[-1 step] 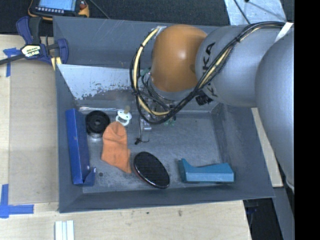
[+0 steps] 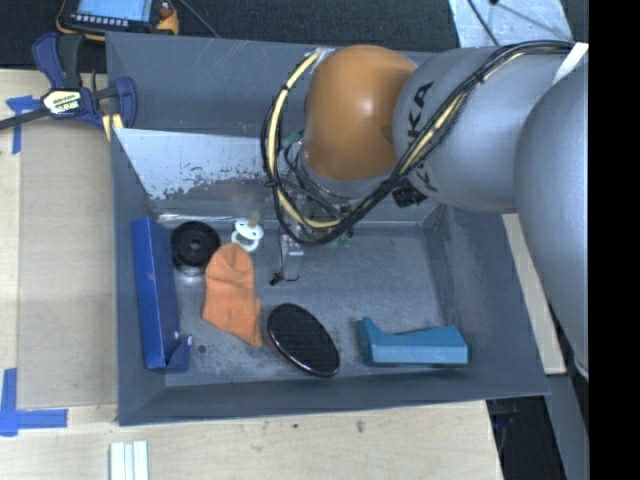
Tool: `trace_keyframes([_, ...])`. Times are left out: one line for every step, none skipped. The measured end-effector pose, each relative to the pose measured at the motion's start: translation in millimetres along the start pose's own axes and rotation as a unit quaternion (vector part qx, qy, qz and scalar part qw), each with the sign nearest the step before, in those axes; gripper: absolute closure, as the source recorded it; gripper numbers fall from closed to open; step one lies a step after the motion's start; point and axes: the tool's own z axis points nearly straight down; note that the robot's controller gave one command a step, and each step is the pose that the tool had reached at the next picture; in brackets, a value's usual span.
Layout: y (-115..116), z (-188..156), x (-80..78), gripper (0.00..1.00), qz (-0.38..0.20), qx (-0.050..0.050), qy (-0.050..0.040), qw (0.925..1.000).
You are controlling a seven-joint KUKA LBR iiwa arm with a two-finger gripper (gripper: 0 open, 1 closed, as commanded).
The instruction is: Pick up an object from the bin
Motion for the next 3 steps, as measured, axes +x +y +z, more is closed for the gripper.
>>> trace_keyframes([0.4, 0.2, 0.1, 0.0, -0.001, 0.0, 0.0001, 1.0])
trace_keyframes([21.0, -28.5, -8.6, 0.0, -0.111, 0.0, 0.0004, 0.9939])
trace_keyframes([70.3, -5.9, -9.2, 0.0, -0.232, 0.0, -0.0037, 0.9727])
